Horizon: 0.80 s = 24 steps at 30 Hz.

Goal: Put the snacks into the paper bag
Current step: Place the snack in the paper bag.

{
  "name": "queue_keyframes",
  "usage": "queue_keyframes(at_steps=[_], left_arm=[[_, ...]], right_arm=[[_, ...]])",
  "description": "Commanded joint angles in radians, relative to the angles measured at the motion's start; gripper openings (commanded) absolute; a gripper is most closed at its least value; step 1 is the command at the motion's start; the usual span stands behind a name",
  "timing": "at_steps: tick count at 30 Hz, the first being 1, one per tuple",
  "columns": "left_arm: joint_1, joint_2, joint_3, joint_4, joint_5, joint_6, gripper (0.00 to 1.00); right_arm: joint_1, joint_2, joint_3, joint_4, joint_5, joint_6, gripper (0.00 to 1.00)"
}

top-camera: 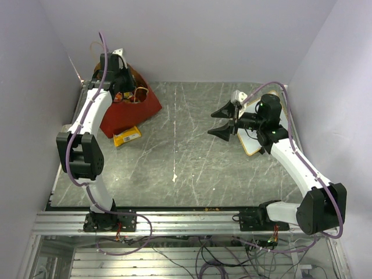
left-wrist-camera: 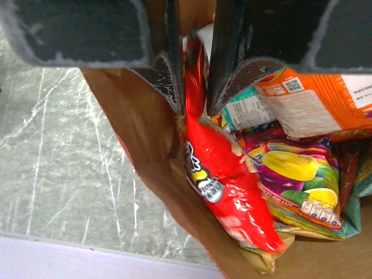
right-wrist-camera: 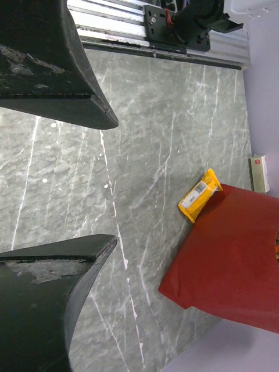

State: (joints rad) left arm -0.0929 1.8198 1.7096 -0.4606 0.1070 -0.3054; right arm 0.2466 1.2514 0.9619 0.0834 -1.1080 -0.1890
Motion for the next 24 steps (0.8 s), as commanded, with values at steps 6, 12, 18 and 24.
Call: queue_keyframes(at_steps=[6,12,18,24], left_arm=[[0.005,-0.025,0.071,0.001,0.077,0.046,0.63],[0.01,-0.085,0.071,-0.031,0.064,0.111,0.86],[0.016,-0.19,0.031,-0.036,0.01,0.22,0.96],[0.017,-0.307,-0.036,-0.065,-0.041,0.382,0.98]], right_arm=[[-0.02,-0.026,-0.002,0.025,0.024,0.007,0.82],[-0.02,-0.023,-0.005,0.029,0.018,0.009,0.85],[-0.021,-0.009,0.003,0.016,0.008,0.009,0.86],[-0.02,-0.006,0.003,0.018,0.002,0.016,0.88]])
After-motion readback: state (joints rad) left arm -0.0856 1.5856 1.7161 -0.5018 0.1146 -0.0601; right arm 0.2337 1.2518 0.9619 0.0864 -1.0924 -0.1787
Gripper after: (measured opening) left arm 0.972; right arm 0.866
